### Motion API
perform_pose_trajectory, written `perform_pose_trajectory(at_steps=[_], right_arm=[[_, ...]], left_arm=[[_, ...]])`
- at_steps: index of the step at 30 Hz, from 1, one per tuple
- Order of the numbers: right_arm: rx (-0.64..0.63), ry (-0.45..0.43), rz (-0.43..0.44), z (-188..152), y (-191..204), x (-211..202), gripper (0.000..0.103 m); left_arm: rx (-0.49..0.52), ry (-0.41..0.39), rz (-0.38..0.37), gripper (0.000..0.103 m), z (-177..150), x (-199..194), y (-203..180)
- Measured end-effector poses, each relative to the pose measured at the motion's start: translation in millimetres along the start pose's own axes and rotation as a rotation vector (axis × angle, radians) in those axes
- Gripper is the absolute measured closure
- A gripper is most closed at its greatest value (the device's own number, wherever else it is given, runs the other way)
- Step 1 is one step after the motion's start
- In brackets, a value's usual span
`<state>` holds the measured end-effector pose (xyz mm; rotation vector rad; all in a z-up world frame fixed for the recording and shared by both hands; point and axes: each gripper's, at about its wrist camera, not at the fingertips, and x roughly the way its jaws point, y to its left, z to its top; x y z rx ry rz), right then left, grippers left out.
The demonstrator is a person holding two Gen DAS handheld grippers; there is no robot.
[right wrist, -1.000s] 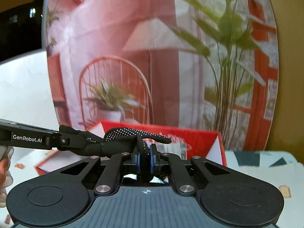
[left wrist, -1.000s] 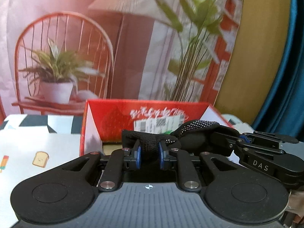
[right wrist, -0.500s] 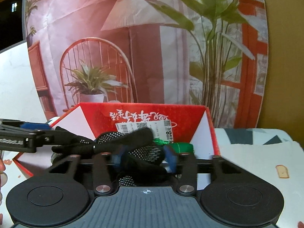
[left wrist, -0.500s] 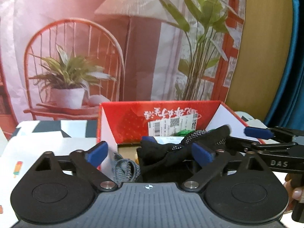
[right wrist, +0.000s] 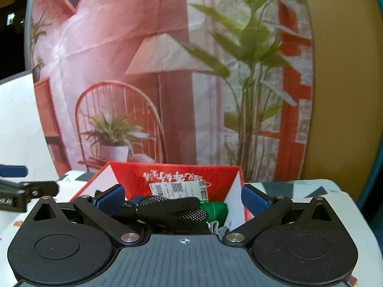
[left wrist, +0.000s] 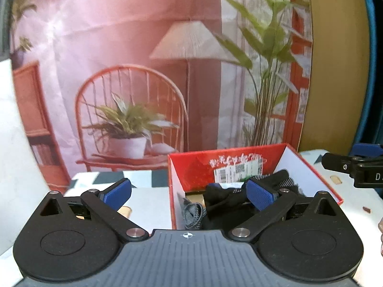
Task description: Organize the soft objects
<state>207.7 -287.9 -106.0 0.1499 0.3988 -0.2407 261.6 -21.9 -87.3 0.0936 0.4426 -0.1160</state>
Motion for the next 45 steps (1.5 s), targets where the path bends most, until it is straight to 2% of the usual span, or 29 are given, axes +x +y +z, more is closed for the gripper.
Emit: perform_pose_trajectory(at_steps=[4, 11, 13, 16, 22, 26, 33, 45], right_arm=[[0.006, -0.015, -0.028, 10.7, 6.2, -32.1, 0.0], [-0.004, -0.07, -0.003, 28.1, 23.0, -106.8, 0.0], [-0.007, -0.089, -0.001, 30.7, 28.7, -129.3, 0.0], [-0.001, -0.114, 0.004, 34.8, 34.0, -162.6, 0.0], [0.016, -0.128, -0.002, 31.4, 45.2, -213.4, 0.0], [0.031, -0.126, 0.0, 25.7, 51.8, -237.7, 0.0], [0.018, -0.149, -0.016, 21.3, 61.2, -265.7, 0.0], [0.019, -0.141, -0.034, 23.1, 61.4, -268.4, 0.0]], left_arm=[[-0.03, -0.033, -0.01, 0.0, 8.6, -36.9, 1.3], [-0.079, -0.123, -0.024, 0.0, 16.2, -118.6, 8.8], [-0.08, -0.141, 0.002, 0.0, 14.8, -142.9, 7.8], [-0.084, -0.138, 0.051, 0.0, 10.9, -171.8, 6.0], [-0.114, -0.14, 0.056, 0.0, 1.8, -216.8, 7.7], [-0.097, -0.157, 0.086, 0.0, -0.5, -236.0, 4.3], [-0.096, -0.193, 0.074, 0.0, -0.6, -254.3, -0.1], [-0.089, -0.194, 0.07, 0.0, -3.2, -251.6, -0.3]])
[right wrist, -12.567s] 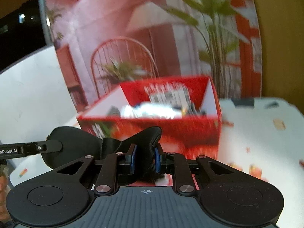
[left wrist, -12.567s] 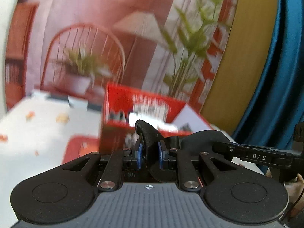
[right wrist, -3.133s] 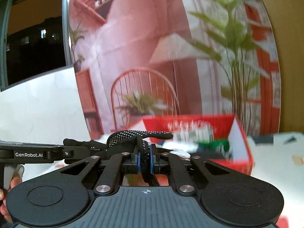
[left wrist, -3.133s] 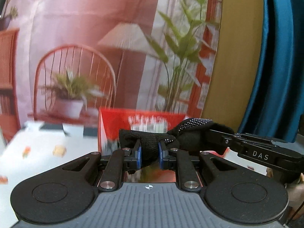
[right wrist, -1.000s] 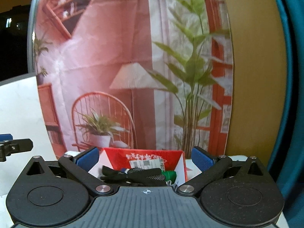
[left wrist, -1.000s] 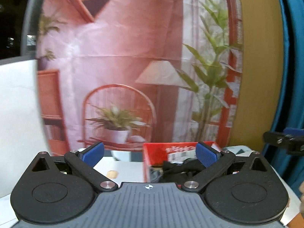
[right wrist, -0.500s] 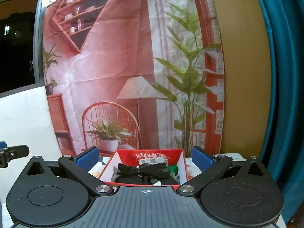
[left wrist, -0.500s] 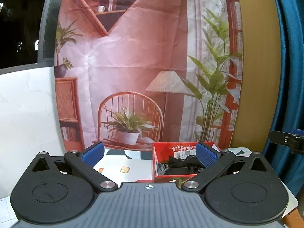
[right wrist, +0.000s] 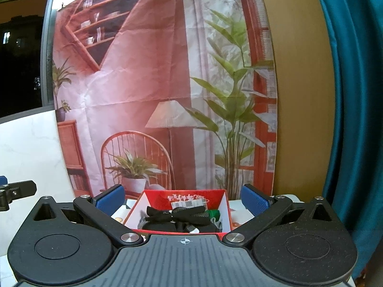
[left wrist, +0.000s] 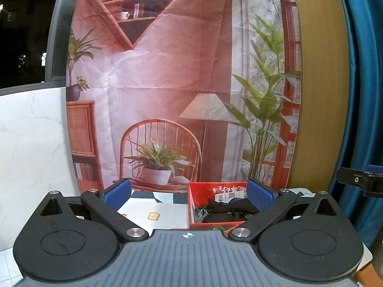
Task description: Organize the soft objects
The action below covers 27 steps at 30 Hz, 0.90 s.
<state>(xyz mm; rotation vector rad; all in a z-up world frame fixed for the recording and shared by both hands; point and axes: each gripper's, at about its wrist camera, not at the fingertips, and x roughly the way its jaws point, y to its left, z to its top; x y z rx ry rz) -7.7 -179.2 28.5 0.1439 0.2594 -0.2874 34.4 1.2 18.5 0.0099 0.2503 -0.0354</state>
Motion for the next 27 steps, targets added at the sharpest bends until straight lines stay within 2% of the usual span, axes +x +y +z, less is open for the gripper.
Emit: perform_pose_trajectory(at_steps=[27], right_arm=[[0.0, 0.014, -0.029, -1.9, -0.1, 5.3, 0.0]], left_arm=[[0.001, 0.021, 0.018, 0.0, 0.2, 0.9, -0.8]])
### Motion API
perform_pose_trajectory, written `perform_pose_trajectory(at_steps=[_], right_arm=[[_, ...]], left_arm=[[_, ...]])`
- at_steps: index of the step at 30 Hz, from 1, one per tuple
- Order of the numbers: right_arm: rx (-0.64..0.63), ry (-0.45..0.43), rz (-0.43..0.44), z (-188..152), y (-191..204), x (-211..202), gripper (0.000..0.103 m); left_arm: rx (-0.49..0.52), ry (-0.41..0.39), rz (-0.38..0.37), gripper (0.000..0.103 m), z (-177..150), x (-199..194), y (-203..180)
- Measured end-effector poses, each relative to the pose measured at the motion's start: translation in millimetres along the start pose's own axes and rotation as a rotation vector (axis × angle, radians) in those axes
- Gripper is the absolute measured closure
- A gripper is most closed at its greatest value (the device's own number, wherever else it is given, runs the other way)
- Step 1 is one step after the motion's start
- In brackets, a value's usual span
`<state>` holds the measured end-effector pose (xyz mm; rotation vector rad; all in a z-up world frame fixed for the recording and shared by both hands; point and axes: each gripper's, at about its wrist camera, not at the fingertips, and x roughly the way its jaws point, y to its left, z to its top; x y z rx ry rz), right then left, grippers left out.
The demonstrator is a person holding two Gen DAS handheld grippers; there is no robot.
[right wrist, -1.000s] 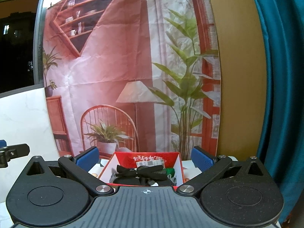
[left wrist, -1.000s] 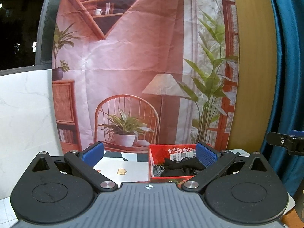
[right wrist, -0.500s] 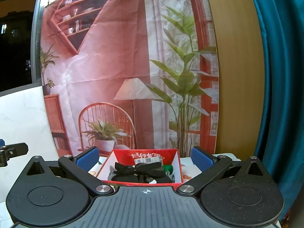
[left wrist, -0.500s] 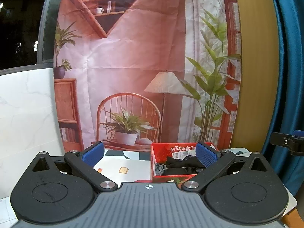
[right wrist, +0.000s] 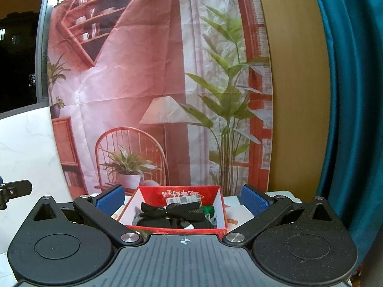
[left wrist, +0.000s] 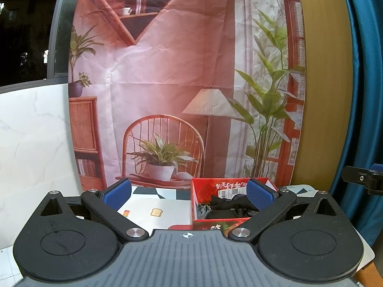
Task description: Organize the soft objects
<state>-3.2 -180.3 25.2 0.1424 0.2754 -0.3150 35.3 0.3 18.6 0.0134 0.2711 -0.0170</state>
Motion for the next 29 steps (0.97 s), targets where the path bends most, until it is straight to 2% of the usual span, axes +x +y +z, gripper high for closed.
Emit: perform_pose_trajectory(at_steps=[29], right_arm=[[-0.003, 0.012, -0.015, -2.8, -3.0, 4.7, 0.0]], left_arm=[[0.0, 0.008, -0.002, 0.0, -5.0, 0.6, -0.4]])
